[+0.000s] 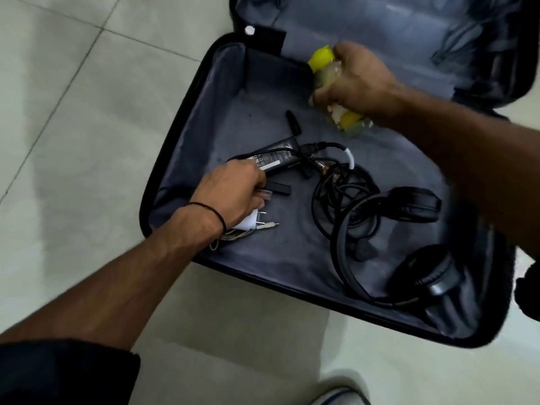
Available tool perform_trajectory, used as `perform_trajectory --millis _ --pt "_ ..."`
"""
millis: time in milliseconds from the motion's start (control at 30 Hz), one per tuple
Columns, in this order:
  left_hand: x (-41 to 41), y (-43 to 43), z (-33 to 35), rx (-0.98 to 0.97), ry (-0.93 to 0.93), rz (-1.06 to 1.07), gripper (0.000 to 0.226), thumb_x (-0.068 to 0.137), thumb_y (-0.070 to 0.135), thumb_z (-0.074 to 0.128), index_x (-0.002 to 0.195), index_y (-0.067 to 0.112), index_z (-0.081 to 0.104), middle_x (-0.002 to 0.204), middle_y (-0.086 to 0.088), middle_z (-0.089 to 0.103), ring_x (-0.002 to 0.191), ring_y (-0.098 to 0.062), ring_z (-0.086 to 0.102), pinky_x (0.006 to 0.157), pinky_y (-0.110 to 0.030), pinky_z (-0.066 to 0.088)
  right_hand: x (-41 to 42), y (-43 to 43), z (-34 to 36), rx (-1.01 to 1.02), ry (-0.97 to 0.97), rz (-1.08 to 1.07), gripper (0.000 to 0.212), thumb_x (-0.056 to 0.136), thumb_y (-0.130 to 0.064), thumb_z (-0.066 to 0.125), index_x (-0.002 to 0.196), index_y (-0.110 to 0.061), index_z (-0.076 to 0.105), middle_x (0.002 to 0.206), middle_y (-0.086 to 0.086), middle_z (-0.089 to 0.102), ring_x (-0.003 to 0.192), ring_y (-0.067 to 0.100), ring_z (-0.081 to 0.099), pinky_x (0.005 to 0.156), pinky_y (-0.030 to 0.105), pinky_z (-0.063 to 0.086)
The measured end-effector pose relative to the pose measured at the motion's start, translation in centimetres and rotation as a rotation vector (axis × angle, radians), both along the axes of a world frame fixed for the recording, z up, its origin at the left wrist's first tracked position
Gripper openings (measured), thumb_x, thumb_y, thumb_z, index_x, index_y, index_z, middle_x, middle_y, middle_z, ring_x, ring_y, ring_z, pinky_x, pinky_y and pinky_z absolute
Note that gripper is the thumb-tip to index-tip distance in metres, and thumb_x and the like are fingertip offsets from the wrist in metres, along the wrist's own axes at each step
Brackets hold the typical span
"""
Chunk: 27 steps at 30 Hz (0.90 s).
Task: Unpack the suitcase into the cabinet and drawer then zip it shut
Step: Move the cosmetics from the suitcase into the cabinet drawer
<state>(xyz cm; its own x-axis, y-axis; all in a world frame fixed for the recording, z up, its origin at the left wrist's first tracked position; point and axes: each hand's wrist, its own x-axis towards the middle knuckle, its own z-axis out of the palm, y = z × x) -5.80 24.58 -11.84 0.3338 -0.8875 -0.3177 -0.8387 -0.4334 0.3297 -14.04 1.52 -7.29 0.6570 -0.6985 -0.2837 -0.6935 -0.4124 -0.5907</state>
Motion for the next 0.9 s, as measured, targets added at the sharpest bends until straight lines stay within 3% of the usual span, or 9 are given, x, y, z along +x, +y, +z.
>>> perform_trajectory --millis 67,133,300,433,500,567,700,767,900 --pt "-0.2 -0.2 -0.2 0.007 -0.013 -0.047 0.021 0.080 0.030 0.074 0.096 0.019 0.068 0.102 -0.003 0.061 0.100 -0.030 0.060 0.077 -0.041 0.053 -1.9 0.3 0.3 0.201 0.003 -0.059 0.056 0.070 -0.014 0.086 0.120 -0.012 0.059 0.089 0.009 0.069 0.067 0.022 0.070 0.051 0.035 0.059" --pt "-0.3 -0.6 -0.2 0.002 -0.065 -0.077 0.022 0.081 0.034 0.073 0.097 0.020 0.067 0.104 -0.003 0.060 0.100 -0.029 0.060 0.077 -0.039 0.051 -3.6 0.9 0.6 0.319 0.035 -0.068 0.047 0.074 -0.007 0.085 0.114 -0.010 0.059 0.081 0.007 0.070 0.053 0.015 0.068 0.047 0.031 0.058" --pt "-1.7 -1.7 -0.8 0.030 -0.285 -0.169 0.021 0.083 0.028 0.068 0.100 0.018 0.059 0.110 -0.005 0.060 0.101 -0.030 0.061 0.074 -0.035 0.039 -4.7 2.6 0.4 0.385 0.039 -0.075 0.044 0.082 0.000 0.069 0.118 -0.016 0.051 0.094 0.011 0.062 0.067 0.023 0.065 0.054 0.037 0.057" --pt "-1.2 -1.5 -0.8 -0.031 -0.222 -0.218 0.018 0.078 0.025 0.068 0.083 0.022 0.051 0.099 -0.002 0.061 0.096 -0.028 0.060 0.074 -0.035 0.034 -4.2 3.7 1.3 0.305 -0.001 0.033 0.043 0.079 0.001 0.070 0.106 -0.029 0.053 0.090 0.002 0.060 0.071 0.016 0.060 0.046 0.025 0.049" --pt "0.0 -1.2 -1.1 -0.111 -0.154 -0.226 0.014 0.078 0.030 0.068 0.083 0.023 0.057 0.093 0.001 0.060 0.091 -0.027 0.060 0.075 -0.036 0.040 -3.9 3.8 1.6 0.175 0.075 0.098 0.036 0.076 -0.005 0.073 0.103 -0.023 0.056 0.092 0.002 0.061 0.079 0.019 0.060 0.056 0.033 0.053" --pt "1.1 -0.6 -1.5 -0.203 0.009 -0.143 0.013 0.078 0.031 0.071 0.084 0.023 0.062 0.084 0.005 0.058 0.083 -0.023 0.059 0.072 -0.035 0.044 -3.6 3.9 1.4 0.116 0.151 0.126 0.035 0.074 -0.008 0.073 0.103 -0.017 0.057 0.093 0.004 0.060 0.082 0.021 0.058 0.065 0.039 0.053" --pt "2.8 -0.1 -1.3 -0.534 0.560 0.265 0.013 0.079 0.017 0.078 0.082 0.010 0.068 0.071 -0.011 0.062 0.064 -0.013 0.056 0.061 -0.020 0.045 -3.5 5.0 0.0 0.179 0.263 0.194 0.031 0.078 -0.005 0.070 0.100 -0.019 0.053 0.084 0.000 0.056 0.074 0.018 0.056 0.052 0.026 0.046" --pt "3.7 -0.1 -0.8 -0.649 0.800 0.470 0.011 0.083 0.014 0.075 0.083 0.008 0.066 0.073 -0.019 0.064 0.065 -0.018 0.060 0.068 -0.029 0.052 -3.4 6.1 -1.0 0.212 0.303 0.224 0.030 0.081 -0.006 0.070 0.104 -0.016 0.053 0.082 0.003 0.056 0.066 0.018 0.055 0.048 0.025 0.046" --pt "4.6 -0.2 -0.4 -0.692 1.165 0.760 0.017 0.091 0.009 0.064 0.079 0.016 0.054 0.076 -0.007 0.058 0.067 -0.021 0.069 0.066 -0.035 0.060 -3.3 6.4 -2.2 0.171 0.254 0.200 0.033 0.083 -0.011 0.071 0.112 -0.016 0.055 0.087 0.008 0.065 0.061 0.018 0.060 0.048 0.028 0.053"
